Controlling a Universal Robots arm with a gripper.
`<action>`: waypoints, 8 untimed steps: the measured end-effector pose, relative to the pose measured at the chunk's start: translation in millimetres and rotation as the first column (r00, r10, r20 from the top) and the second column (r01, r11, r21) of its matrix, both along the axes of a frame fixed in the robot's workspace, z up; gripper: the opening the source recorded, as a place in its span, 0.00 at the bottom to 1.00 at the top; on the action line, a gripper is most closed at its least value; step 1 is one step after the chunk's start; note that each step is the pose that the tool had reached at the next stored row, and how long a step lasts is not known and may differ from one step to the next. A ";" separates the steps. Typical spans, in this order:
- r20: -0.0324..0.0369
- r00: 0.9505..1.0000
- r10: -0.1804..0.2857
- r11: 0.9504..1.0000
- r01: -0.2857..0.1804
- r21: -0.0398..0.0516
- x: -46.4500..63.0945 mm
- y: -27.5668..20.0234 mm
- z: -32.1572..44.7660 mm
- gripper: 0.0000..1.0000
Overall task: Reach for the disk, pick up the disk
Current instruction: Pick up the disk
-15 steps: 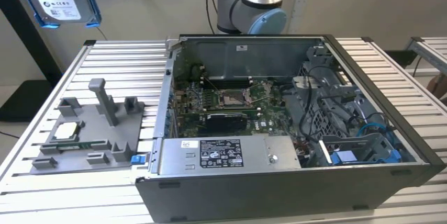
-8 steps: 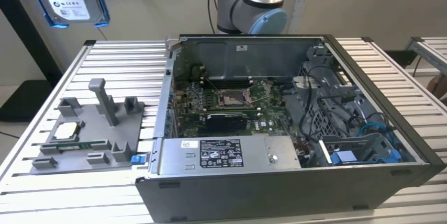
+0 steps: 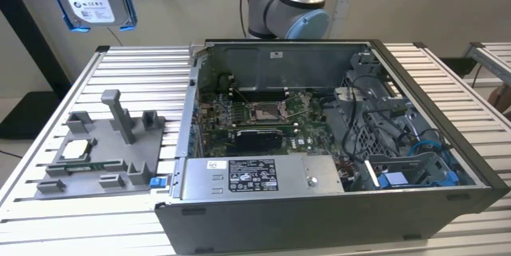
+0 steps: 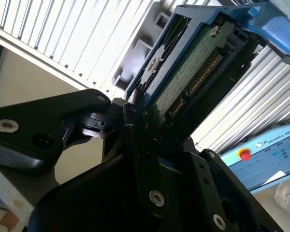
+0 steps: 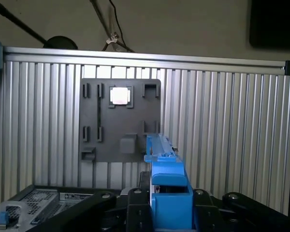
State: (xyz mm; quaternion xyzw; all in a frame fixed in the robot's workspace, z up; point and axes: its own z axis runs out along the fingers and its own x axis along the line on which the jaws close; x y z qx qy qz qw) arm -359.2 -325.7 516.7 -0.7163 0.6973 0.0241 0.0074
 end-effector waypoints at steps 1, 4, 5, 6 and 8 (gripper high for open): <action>0.000 1.000 0.000 1.000 0.000 0.000 2.5 0.0 0.0 0.00; 0.000 1.000 0.000 1.000 0.000 0.000 10.0 0.0 0.0 0.00; 0.000 1.000 0.000 1.000 0.000 0.000 12.7 0.0 0.0 0.00; 0.000 1.000 0.000 1.000 0.000 0.000 15.2 0.0 0.0 0.00; 0.000 1.000 0.000 1.000 0.000 0.000 20.2 0.0 -0.1 0.00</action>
